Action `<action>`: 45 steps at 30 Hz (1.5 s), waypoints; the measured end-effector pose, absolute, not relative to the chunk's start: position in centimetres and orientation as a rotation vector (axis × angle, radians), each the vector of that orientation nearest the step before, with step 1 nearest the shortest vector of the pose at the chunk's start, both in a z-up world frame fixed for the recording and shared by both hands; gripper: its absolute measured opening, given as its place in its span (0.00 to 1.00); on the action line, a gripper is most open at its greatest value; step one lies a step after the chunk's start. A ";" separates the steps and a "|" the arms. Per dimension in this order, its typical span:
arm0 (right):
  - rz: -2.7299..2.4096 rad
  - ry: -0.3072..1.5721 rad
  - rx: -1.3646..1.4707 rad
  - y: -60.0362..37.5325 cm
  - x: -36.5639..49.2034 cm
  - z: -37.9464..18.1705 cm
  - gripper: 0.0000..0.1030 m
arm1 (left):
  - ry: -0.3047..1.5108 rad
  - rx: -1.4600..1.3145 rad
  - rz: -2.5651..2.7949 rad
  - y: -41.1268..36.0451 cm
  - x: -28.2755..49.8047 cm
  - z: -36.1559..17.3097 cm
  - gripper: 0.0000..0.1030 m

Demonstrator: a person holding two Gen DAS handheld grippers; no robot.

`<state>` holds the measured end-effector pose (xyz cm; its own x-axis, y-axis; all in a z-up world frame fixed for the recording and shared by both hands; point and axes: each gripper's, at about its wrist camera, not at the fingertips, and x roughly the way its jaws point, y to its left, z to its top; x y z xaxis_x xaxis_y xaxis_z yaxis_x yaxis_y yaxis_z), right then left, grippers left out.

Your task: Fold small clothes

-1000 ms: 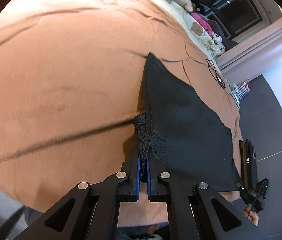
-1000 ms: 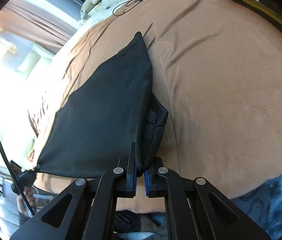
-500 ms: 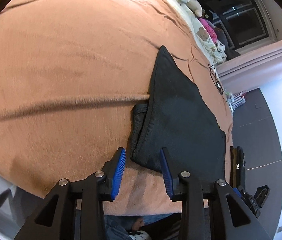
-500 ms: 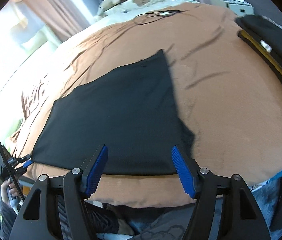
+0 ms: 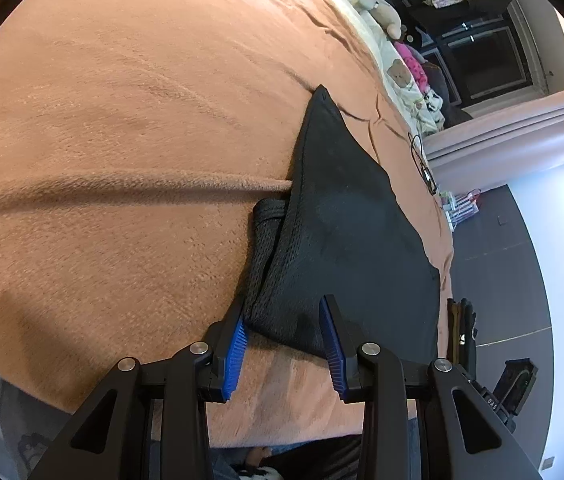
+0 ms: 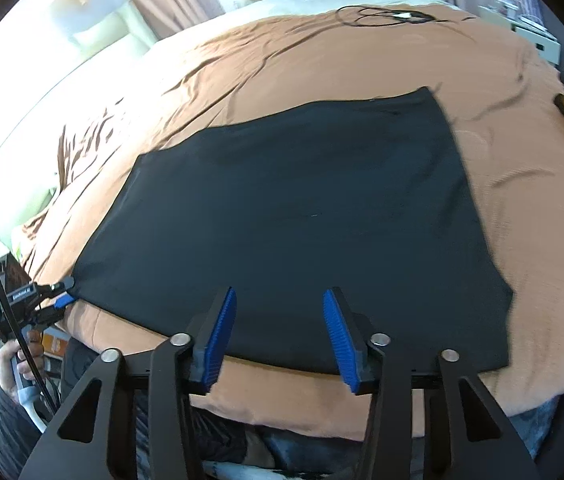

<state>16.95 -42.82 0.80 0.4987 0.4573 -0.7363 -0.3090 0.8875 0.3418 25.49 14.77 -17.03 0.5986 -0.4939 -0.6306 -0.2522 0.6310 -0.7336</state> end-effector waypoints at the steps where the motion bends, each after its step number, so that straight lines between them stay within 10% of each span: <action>1: 0.474 0.947 0.165 -42.1 17.2 0.6 0.37 | 0.949 -0.914 -0.164 14.7 25.6 -17.1 0.35; 12: 0.576 0.995 0.054 -35.1 19.1 -0.9 0.29 | 0.932 -0.930 -0.153 15.3 25.8 -17.7 0.09; 45: 0.559 1.055 -0.037 -29.7 25.3 -2.8 0.12 | 0.924 -1.003 -0.127 16.0 24.6 -18.0 0.08</action>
<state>25.31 -29.70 -2.78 0.3678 0.4182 -0.8306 -0.4525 0.8608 0.2330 24.56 16.04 -17.98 0.6292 -0.4864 -0.6063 -0.3043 0.5637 -0.7679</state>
